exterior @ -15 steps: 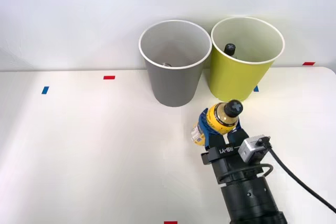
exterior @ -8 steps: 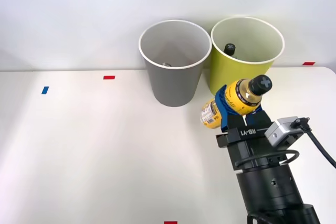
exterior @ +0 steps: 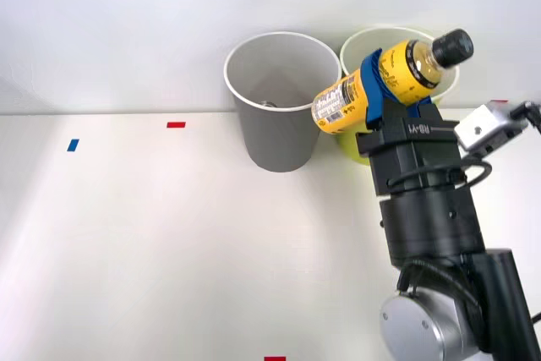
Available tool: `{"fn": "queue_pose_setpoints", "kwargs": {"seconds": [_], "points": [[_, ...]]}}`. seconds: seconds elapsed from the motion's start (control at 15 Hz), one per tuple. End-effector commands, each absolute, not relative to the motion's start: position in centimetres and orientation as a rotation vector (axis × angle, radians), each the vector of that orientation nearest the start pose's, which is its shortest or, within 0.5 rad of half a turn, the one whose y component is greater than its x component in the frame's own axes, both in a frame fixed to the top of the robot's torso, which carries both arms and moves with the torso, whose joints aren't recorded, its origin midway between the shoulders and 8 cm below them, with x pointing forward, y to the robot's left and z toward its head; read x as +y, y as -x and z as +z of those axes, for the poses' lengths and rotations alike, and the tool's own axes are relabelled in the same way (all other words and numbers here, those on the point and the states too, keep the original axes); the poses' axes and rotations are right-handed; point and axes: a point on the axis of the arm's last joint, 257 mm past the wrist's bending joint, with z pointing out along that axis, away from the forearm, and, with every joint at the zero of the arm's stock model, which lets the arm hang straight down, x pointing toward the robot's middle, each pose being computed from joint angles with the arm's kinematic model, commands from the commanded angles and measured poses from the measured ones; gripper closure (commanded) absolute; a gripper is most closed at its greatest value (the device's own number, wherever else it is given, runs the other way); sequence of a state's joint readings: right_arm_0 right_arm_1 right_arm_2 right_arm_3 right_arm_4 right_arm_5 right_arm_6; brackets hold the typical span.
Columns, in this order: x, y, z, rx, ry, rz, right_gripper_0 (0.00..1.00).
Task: Put cans in the gray bin, plastic bottles in the light green bin
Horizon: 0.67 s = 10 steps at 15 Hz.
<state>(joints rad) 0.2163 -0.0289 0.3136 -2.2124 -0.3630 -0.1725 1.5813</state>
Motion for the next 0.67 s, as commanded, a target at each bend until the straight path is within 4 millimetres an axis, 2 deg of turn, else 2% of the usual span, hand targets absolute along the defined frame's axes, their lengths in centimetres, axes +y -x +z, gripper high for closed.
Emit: {"fn": "queue_pose_setpoints", "kwargs": {"seconds": [0.07,0.33,0.53,0.67], "points": [[-15.7,-46.0,6.8,1.003,-0.115,0.459,1.00],[-20.6,-49.0,10.5,1.033,-0.128,0.374,1.00],[-22.9,-50.1,10.5,1.082,-0.134,0.297,1.00],[-23.7,-50.8,10.0,1.124,-0.131,0.245,1.00]]}}
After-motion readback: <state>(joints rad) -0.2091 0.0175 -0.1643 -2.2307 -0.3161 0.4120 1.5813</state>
